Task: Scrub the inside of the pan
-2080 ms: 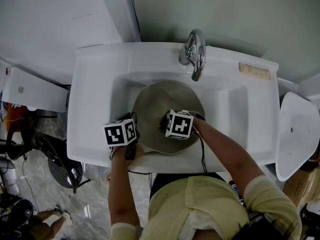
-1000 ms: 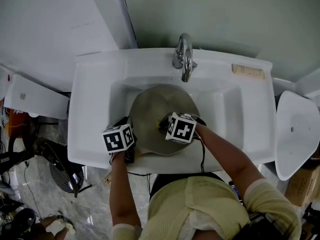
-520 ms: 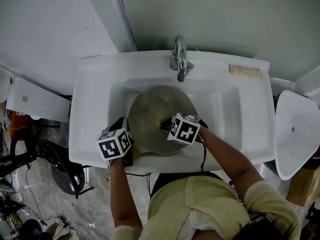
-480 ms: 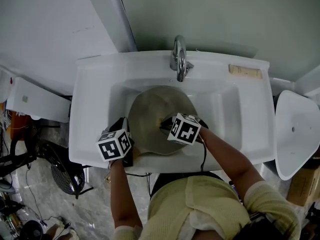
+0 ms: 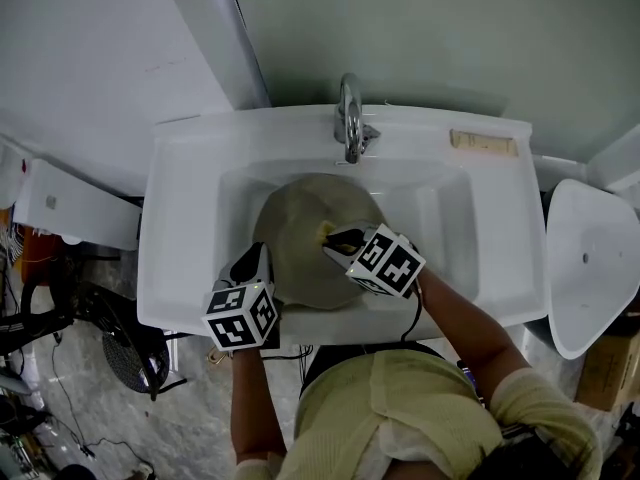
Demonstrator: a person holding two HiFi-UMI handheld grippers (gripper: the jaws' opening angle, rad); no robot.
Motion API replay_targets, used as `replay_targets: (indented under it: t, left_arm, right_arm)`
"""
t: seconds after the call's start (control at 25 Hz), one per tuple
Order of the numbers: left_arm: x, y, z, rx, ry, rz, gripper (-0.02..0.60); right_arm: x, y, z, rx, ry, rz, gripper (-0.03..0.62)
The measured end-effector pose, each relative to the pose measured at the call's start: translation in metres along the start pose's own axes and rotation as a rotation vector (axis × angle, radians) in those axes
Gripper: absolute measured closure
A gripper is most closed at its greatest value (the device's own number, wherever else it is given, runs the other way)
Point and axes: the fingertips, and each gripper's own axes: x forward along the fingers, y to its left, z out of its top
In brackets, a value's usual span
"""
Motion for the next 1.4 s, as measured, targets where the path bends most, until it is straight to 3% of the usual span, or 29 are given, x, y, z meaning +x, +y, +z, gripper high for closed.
replay_targets:
  t: [0.28, 0.6, 0.88, 1.4]
  left_arm:
    - [-0.01, -0.017, -0.005, -0.025, -0.046, 0.001, 0.506]
    - [-0.015, -0.026, -0.018, -0.057, -0.058, -0.001, 0.513]
    - [-0.018, -0.031, -0.034, -0.078, -0.031, -0.001, 0.514]
    - [-0.024, -0.036, -0.053, -0.07, 0.025, -0.019, 0.514]
  right_arm:
    - [-0.03, -0.011, 0.007, 0.065, -0.097, -0.082, 0.534]
    - [-0.049, -0.02, 0.005, 0.213, -0.185, -0.131, 0.536]
    - [-0.056, -0.022, 0.001, 0.329, -0.232, -0.127, 0.538]
    - [-0.059, -0.022, -0.005, 0.406, -0.238, -0.115, 0.542]
